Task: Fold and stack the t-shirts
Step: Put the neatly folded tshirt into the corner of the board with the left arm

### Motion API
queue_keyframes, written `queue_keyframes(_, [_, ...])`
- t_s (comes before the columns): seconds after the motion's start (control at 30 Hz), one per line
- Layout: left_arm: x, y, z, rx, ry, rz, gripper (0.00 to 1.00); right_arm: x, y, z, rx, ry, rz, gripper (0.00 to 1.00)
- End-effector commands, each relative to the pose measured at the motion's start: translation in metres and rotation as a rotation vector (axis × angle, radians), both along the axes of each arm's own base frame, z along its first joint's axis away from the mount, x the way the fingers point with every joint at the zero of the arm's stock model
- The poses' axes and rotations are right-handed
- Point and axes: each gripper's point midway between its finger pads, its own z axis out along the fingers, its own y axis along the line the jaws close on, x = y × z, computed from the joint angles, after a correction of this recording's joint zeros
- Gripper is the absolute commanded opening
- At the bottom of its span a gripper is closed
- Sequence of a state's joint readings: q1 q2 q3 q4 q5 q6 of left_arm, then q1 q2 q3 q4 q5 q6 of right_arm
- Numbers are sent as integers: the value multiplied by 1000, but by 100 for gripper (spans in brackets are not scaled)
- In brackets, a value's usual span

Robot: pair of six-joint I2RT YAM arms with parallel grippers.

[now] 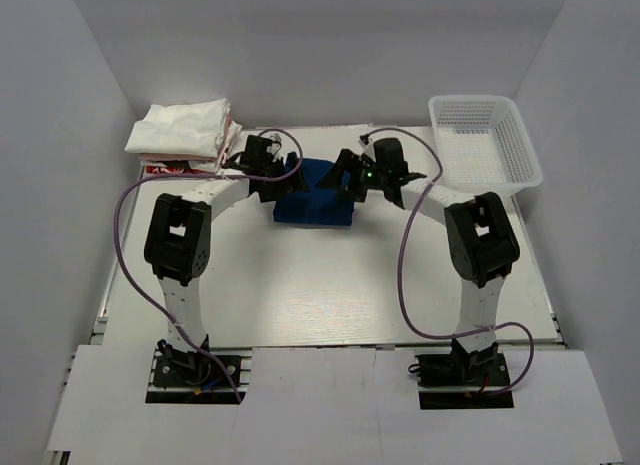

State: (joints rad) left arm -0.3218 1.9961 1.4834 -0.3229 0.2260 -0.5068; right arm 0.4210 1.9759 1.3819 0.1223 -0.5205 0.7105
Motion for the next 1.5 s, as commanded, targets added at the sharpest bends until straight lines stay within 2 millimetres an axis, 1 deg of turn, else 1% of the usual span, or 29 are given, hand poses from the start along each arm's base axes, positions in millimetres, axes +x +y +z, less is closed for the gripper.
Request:
queue_keyframes(0.0, [-14,-10,-3,-76,31,-36,99,-14,-3,-35,65,100,-39,90])
queue_keyframes(0.03, [-18,-10,-12,-82,61,-33,99,-9,-15,-51,63,160,-100,90])
queue_keyframes(0.07, [-23,-9,-18,-78,76,-32,99,-14,-13,-59,63,170,-100,90])
queue_keyframes(0.1, [-26,-2,-32,-68,107,-20,99,-17,-27,-80,37,221,-146,90])
queue_keyframes(0.13, [-32,0,-43,-57,142,-18,99,-22,-33,-101,12,264,-162,90])
queue_keyframes(0.23, [-43,11,-63,-35,202,12,99,-33,-54,-142,-52,363,-221,90])
queue_keyframes(0.33, [-50,13,-70,-29,222,13,99,-43,-56,-147,-42,375,-204,90])
queue_keyframes(0.43, [-48,12,-63,-32,212,12,99,-37,-56,-131,-43,295,-185,90])
queue_keyframes(0.47, [-44,11,-52,-40,186,11,99,-33,-56,-113,-48,233,-168,90])
queue_keyframes(0.53, [-40,10,-27,-49,134,1,99,-28,-56,-97,-63,188,-153,90])
queue_keyframes(0.57, [-37,14,-20,-31,105,12,99,-22,-55,-72,-76,79,-118,90])
queue_keyframes(0.63, [-34,15,7,-13,35,15,99,-25,-55,-58,-94,47,-98,90])
queue_keyframes(0.73, [-31,19,15,44,-23,-3,99,-30,-58,-22,-100,-89,-60,90])
queue_keyframes(0.8, [-22,26,16,56,-37,9,99,-30,-63,-14,-110,-143,-80,90])
queue_keyframes(0.83, [-15,30,17,61,-45,14,99,-32,-66,-19,-122,-137,-81,90])
queue_keyframes(0.87, [-14,35,9,98,-26,21,99,-33,-67,-20,-129,-135,-84,90])
queue_keyframes(0.9, [-12,35,-7,118,10,10,99,-36,-70,-24,-138,-123,-88,90])
queue_keyframes(0.93, [-2,33,-5,129,-14,-8,99,-37,-71,-27,-147,-121,-86,90])
queue_keyframes(1.0, [3,29,-15,133,-4,-39,99,-42,-72,-31,-151,-107,-84,90])
queue_keyframes(1.03, [8,28,-28,141,6,-46,99,-43,-72,-33,-151,-99,-82,90])
queue_keyframes(1.13, [19,23,-37,149,-1,-84,99,-48,-75,-37,-154,-86,-85,90])
queue_keyframes(1.17, [18,24,-52,162,28,-93,97,-47,-77,-40,-161,-85,-92,90])
queue_keyframes(1.2, [20,23,-54,164,35,-94,93,-49,-78,-37,-159,-89,-94,90])
queue_keyframes(1.23, [16,24,-63,171,64,-96,90,-49,-79,-32,-162,-104,-95,90])
queue_keyframes(1.27, [15,18,-70,166,76,-113,87,-50,-80,-33,-166,-102,-98,90])
queue_keyframes(1.33, [11,19,-82,176,83,-124,79,-47,-85,-35,-193,-115,-121,90])
queue_keyframes(1.37, [12,15,-81,191,67,-133,75,-48,-86,-36,-201,-112,-128,90])
queue_keyframes(1.4, [8,15,-97,197,95,-148,61,-46,-89,-38,-213,-112,-141,90])
queue_keyframes(1.47, [0,12,-111,207,132,-177,48,-50,-94,-46,-234,-93,-157,90])
